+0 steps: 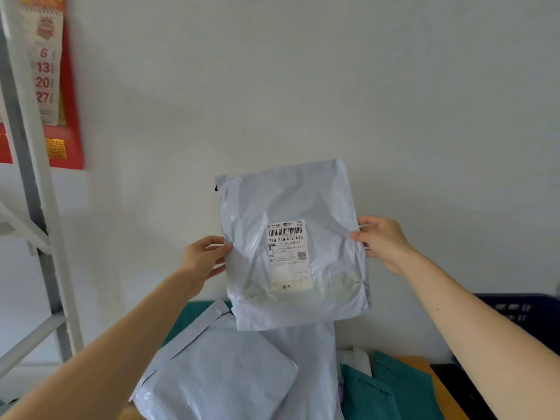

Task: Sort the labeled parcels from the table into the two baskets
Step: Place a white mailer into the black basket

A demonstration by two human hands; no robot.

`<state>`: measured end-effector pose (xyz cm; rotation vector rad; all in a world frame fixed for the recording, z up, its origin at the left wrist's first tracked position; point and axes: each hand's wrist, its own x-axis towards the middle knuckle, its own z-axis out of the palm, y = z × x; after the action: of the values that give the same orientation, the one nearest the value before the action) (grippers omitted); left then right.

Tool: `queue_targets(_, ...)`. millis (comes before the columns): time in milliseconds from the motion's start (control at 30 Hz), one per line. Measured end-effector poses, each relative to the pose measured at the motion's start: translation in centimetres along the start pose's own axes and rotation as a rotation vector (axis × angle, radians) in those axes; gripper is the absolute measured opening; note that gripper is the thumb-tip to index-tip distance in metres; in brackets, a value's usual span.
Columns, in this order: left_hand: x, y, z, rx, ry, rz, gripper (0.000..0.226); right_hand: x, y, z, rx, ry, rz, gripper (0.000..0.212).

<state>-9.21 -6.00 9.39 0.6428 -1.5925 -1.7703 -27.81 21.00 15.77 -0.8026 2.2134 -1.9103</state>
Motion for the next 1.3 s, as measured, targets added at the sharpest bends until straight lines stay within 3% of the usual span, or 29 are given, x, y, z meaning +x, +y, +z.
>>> queue_targets(400, -1.7, 0.6, -2.0, 0.094, -0.035, 0.037, 0.017, -4.3, 2.5, 1.5, 0.048, 0.056, 0.04, 0.031)
queue_targets(667, -3.0, -0.7, -0.9, 0.122, -0.161, 0.033, 0.009, -9.1, 3.5, -0.3, 0.019, 0.165, 0.068, 0.029)
queue_targets(1300, -11.5, -7.0, 16.0, 0.185, -0.515, -0.059, 0.012, -24.4, 8.6, -15.4, -0.024, 0.52, 0.171, 0.035)
